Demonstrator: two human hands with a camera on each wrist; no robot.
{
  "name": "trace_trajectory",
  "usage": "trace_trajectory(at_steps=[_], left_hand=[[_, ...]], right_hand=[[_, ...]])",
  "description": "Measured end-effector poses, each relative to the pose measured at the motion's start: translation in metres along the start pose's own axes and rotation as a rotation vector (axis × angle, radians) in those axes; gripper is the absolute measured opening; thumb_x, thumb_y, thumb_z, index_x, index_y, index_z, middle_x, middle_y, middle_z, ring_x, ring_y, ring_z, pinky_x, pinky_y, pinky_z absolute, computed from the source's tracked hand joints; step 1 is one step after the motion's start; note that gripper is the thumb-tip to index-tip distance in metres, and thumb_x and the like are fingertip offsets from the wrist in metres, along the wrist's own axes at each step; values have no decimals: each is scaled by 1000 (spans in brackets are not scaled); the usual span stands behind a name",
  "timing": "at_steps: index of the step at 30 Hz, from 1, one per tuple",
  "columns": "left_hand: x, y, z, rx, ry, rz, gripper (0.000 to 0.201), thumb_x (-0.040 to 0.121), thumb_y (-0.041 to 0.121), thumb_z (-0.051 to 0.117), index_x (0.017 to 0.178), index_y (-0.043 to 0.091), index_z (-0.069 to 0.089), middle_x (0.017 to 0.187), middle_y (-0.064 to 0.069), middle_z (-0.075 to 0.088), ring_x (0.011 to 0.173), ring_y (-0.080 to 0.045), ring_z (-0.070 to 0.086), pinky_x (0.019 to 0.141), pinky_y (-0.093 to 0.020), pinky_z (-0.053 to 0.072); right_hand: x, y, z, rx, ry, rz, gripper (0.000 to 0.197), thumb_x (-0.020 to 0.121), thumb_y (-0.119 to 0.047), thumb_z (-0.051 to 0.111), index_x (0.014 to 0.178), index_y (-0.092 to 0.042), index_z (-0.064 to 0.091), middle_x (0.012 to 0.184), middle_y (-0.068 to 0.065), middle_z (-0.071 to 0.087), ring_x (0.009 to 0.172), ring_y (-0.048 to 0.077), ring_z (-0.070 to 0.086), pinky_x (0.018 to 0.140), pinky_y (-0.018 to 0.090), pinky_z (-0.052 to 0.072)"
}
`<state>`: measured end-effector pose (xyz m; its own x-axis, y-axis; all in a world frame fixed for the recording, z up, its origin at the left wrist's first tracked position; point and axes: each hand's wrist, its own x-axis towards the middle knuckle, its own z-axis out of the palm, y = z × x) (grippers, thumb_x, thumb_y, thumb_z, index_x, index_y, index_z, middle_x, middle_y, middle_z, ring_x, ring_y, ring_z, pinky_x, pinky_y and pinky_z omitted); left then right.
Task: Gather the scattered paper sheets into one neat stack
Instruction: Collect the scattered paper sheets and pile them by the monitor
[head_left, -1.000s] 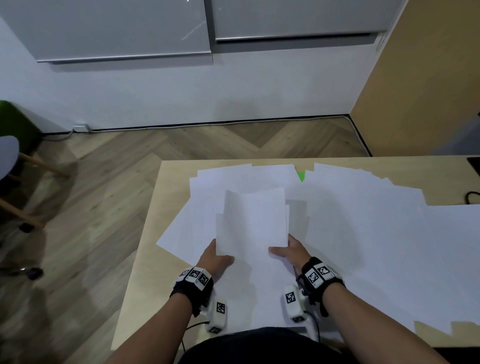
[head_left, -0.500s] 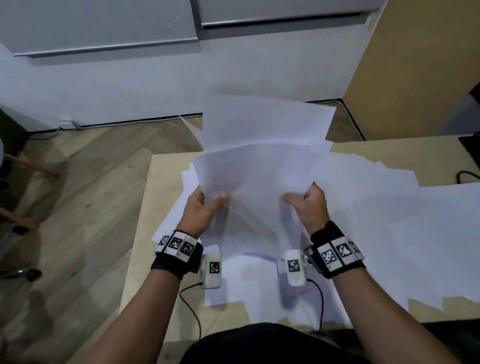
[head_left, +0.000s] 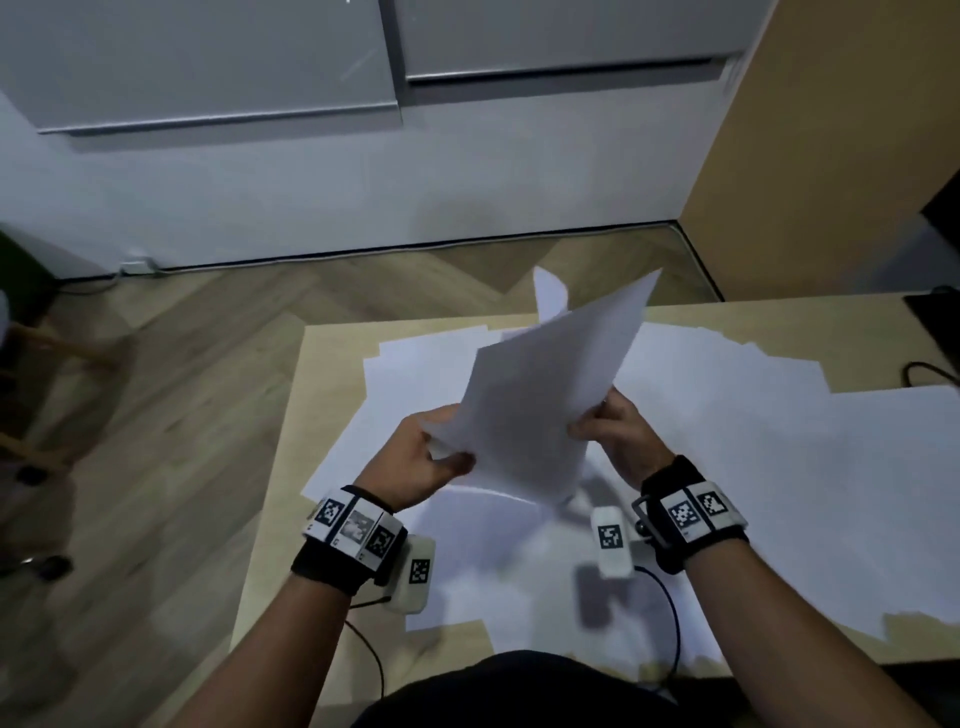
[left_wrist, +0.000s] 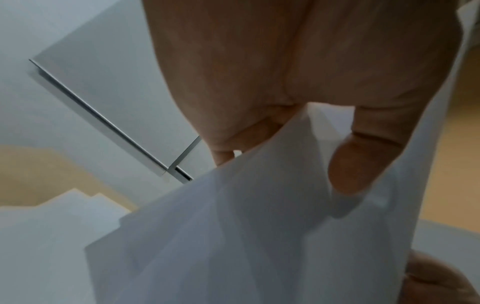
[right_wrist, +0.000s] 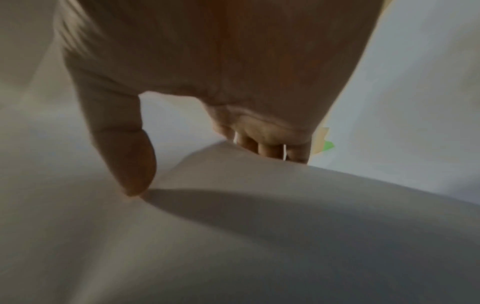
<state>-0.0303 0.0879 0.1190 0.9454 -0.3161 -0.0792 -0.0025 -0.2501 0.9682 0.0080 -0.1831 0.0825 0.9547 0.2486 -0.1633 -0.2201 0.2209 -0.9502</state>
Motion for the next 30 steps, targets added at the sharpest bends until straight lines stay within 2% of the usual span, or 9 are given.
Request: trace_trajectory(at_steps=[3,7,9,12,17,21,25,28,30], left_hand=[[-2,-8,-1,86,-1,-12,38,86,-3,68,96,33,65,91,34,69,91,12,63,78,-5,44],[2,-17,-11,-70,247,-100,30,67,28,77,96,28,70,94,13,76,93,-7,71,83,-29,56],[4,-20,-14,-125,348,-119,31,61,27,75,91,25,71,90,7,76,89,-12,72,80,-35,56],[8,-20,-12,-153,417,-116,26,64,14,68,89,22,70,87,6,75,84,-13,71,78,-36,55],[10,-26,-4,-222,507,-65,44,66,8,75,106,17,62,101,-1,71,92,-14,68,78,-26,54],[14,-39,6,-299,491,-81,46,75,-12,73,106,17,57,100,-2,68,90,-8,65,77,-18,51],[18,-44,13,-369,556,-135,30,65,8,74,92,15,64,91,3,71,86,-12,66,79,-29,48],[21,-32,9,-423,576,-101,38,56,22,78,92,15,67,86,5,74,79,-12,68,72,-27,51],[21,-20,5,-422,557,-4,35,61,20,78,92,10,67,83,4,73,78,-12,65,71,-23,51]], right_hand=[[4,2,6,-9,-23,35,72,60,2,69,130,-2,51,115,18,65,105,30,62,91,41,51],[8,-8,17,-69,174,-53,56,57,3,70,111,-6,60,97,8,71,91,21,67,81,34,53],[9,-18,25,-142,244,-127,50,58,3,71,107,1,60,92,7,71,87,18,68,78,29,52],[7,-30,36,-239,297,-230,41,66,8,72,102,-8,62,85,-8,72,84,8,69,76,20,52],[3,-28,41,-263,315,-352,51,66,3,68,107,-26,56,96,-14,70,93,9,67,81,25,54],[10,0,35,-354,301,-227,46,67,-1,72,100,-28,54,91,0,65,87,17,63,78,34,51],[15,8,36,-438,339,-150,27,67,-10,70,77,-31,56,76,-6,61,71,13,58,70,33,46],[12,-12,42,-434,401,-214,28,66,-16,69,90,-26,61,80,-8,66,73,8,61,69,27,49],[8,-26,45,-348,407,-285,34,70,-5,75,97,-22,62,85,-6,69,75,3,65,69,20,52]])
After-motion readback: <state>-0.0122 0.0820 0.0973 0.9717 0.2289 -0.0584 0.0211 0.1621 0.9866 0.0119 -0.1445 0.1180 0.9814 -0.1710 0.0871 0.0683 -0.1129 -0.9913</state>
